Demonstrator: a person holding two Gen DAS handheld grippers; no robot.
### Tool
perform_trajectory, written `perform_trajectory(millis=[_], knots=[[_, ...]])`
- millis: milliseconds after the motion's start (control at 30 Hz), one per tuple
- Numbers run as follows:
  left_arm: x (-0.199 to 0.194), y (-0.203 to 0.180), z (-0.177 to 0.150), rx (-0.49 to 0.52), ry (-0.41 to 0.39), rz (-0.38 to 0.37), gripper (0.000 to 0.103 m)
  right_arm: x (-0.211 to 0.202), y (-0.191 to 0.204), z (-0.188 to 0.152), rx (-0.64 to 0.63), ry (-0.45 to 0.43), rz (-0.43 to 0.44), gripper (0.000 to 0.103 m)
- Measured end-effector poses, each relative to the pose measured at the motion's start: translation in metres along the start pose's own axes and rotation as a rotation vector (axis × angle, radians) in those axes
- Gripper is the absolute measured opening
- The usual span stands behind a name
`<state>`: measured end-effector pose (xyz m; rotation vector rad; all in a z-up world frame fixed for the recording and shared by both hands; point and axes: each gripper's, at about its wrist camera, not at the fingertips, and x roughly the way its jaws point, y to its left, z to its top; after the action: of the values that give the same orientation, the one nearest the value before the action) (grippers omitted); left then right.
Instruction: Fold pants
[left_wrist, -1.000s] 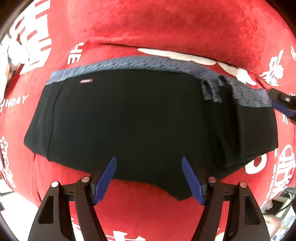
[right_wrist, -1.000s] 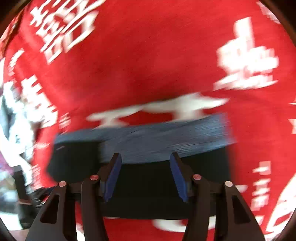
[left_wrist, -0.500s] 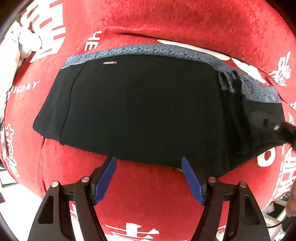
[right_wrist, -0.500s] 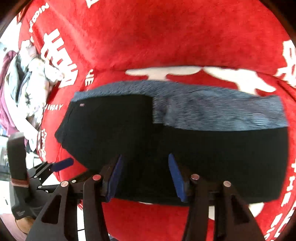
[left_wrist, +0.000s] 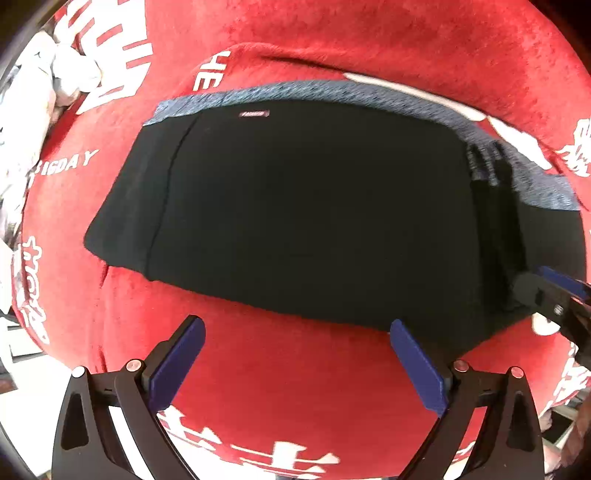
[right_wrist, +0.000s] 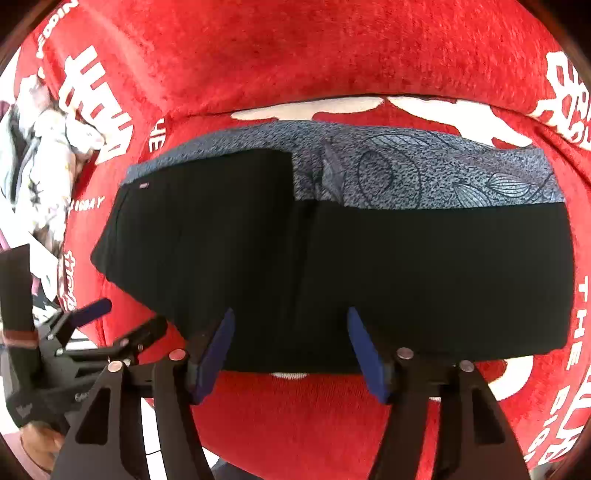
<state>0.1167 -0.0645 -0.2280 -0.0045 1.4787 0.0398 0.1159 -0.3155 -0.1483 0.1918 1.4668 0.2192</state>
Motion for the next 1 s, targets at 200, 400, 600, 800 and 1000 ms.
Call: perform_trajectory(millis=[200,400,600,800,1000], knots=[[0.003,0.013,0.001,-0.013,0.003,-0.013,0.101,0.001,0.012,-0.001,-0.014,0.015,-0.022,0.078],[0.005,0.03,0.002,-0.033,0.005,-0.021,0.101,0.003,0.029,0.0,-0.033,0.022,-0.063,0.079],[0.007,0.048,0.003,-0.053,0.0,-0.027,0.101,0.003,0.041,0.001,-0.05,0.023,-0.07,0.079],[0.01,0.071,0.003,-0.111,0.013,-0.059,0.101,0.011,0.064,0.001,-0.13,0.034,-0.122,0.079],[0.015,0.087,0.003,-0.153,0.019,-0.065,0.101,0.031,0.08,-0.003,-0.16,0.084,-0.134,0.079]])
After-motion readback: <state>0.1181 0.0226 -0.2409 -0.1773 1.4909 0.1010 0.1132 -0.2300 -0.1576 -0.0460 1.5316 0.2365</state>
